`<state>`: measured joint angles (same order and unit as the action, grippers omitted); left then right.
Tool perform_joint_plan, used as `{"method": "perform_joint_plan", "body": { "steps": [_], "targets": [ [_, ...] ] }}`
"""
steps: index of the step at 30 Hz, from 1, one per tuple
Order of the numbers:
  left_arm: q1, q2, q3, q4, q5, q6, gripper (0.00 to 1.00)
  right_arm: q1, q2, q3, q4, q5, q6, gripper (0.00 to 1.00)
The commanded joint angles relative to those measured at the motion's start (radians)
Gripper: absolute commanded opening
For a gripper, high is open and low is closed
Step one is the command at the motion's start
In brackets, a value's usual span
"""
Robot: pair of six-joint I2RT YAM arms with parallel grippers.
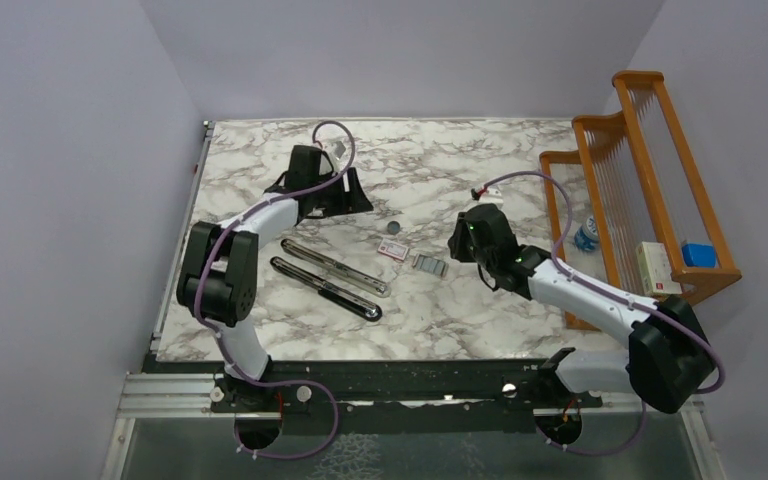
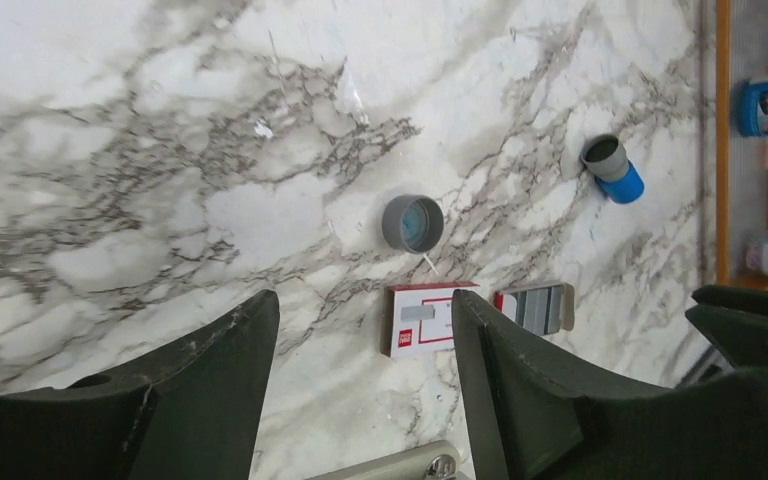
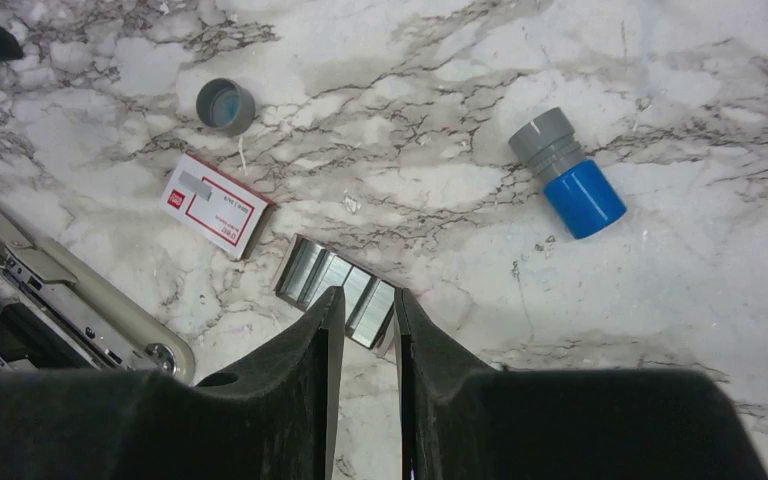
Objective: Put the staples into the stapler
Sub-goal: Open the staple box at the center of the board, then adjust the staple box at the center of the board.
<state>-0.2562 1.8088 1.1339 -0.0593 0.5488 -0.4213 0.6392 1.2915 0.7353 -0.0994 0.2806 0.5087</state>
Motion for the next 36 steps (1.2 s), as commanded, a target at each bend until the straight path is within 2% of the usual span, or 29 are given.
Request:
{"method": "perform_joint_plan", "body": {
  "steps": [1,8,13,18,22,25,29,36],
  "targets": [
    [0.006,-0.126,0.084,-0.161,-0.259,0.152,0.67,-0.007,-0.042,-0.002,0.030,0.094,-0.089,0.28],
    [0.006,-0.242,0.148,-0.217,-0.607,0.280,0.70,-0.006,-0.101,-0.017,0.035,0.139,-0.151,0.36],
    [0.010,-0.268,0.163,-0.193,-0.736,0.292,0.77,-0.007,-0.125,0.003,-0.053,0.159,-0.161,0.43],
    [0.024,-0.271,0.167,-0.152,-0.772,0.260,0.87,-0.007,-0.116,0.024,-0.143,0.205,-0.166,0.51],
    [0.057,-0.291,0.141,-0.109,-0.748,0.227,0.99,-0.008,-0.071,0.102,-0.289,0.110,-0.125,0.53],
    [0.088,-0.295,0.119,-0.092,-0.719,0.195,0.99,-0.007,-0.067,0.079,-0.264,-0.009,-0.054,0.52],
    [0.111,-0.295,0.098,-0.084,-0.683,0.173,0.99,-0.004,0.022,0.078,-0.286,-0.115,0.049,0.54],
    [0.120,-0.315,0.041,-0.019,-0.662,0.155,0.99,0.012,0.103,0.032,-0.204,-0.157,0.052,0.53]
  ]
}}
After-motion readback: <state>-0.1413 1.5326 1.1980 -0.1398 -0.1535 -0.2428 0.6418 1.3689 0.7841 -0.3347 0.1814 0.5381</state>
